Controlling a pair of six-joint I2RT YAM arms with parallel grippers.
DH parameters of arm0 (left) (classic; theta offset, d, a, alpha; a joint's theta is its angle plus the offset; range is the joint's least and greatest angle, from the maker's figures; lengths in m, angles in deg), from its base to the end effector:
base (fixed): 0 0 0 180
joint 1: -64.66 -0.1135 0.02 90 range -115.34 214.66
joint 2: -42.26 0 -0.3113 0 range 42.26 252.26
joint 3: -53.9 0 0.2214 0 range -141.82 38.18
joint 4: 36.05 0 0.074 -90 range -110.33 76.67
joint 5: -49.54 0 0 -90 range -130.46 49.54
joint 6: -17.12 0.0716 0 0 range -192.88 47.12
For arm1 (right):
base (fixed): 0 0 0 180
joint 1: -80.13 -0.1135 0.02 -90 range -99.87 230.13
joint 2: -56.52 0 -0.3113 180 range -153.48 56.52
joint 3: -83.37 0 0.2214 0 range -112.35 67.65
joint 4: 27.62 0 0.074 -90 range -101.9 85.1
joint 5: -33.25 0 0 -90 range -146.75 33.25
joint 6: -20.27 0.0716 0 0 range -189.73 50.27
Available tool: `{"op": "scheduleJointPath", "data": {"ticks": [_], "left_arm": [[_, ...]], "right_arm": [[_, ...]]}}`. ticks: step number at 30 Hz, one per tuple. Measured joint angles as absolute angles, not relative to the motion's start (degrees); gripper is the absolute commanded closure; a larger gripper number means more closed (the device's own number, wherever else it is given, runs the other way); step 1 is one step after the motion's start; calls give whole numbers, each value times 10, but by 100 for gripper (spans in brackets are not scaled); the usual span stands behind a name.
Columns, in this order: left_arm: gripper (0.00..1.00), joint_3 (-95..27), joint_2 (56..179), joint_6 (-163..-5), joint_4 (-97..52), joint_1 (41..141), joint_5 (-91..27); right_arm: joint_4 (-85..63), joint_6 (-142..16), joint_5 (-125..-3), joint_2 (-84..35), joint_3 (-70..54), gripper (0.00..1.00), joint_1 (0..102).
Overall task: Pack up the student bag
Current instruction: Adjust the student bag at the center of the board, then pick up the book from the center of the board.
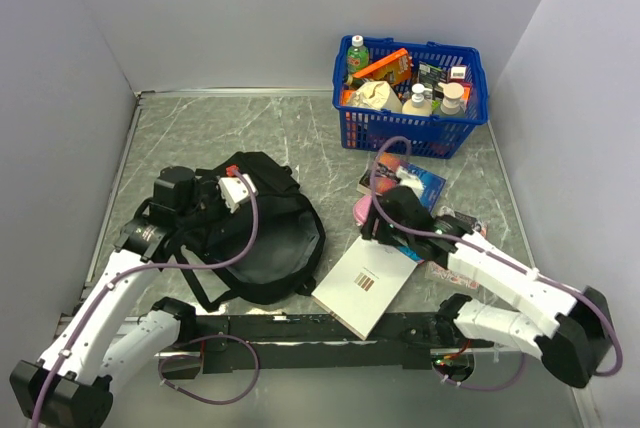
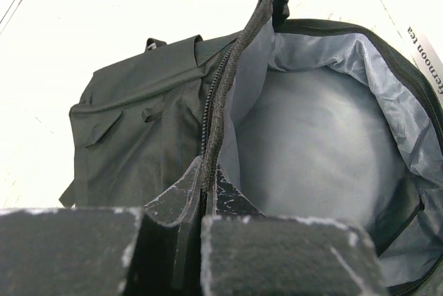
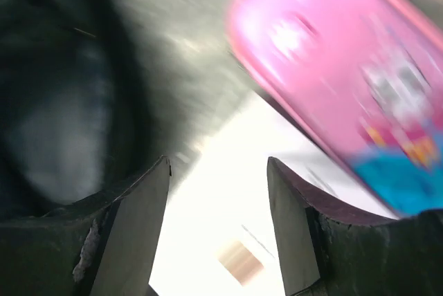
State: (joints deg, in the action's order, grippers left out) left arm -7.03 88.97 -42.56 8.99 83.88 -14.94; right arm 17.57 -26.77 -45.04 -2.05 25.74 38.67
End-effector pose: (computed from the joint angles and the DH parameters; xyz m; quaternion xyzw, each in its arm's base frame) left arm 0.1222 -0.0753 0.3235 0.4544 0.7244 -0.1446 0.4979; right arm 0.1437 0.1076 0.2716 0.0502 0.9222 0.1796 0.3388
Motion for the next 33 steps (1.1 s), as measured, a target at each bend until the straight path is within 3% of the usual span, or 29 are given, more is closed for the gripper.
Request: {"op": "scheduleJointPath", "data": {"ticks": [5,9,17,33], "left_arm": [[99,-64,881,-425,88,839,-155],[99,-54,877,-421,85,839,-159],[99,-51,868,-419,85,839,-160],[99,-24,843,-409,81,839,-164]], "right_arm": [[285,-197,-426,72,277,34,388],[313,-149,-418,123,304,39,388],[325,-99,-443,107,378,45,389],[362,-37,-492,210,417,48,391]]}}
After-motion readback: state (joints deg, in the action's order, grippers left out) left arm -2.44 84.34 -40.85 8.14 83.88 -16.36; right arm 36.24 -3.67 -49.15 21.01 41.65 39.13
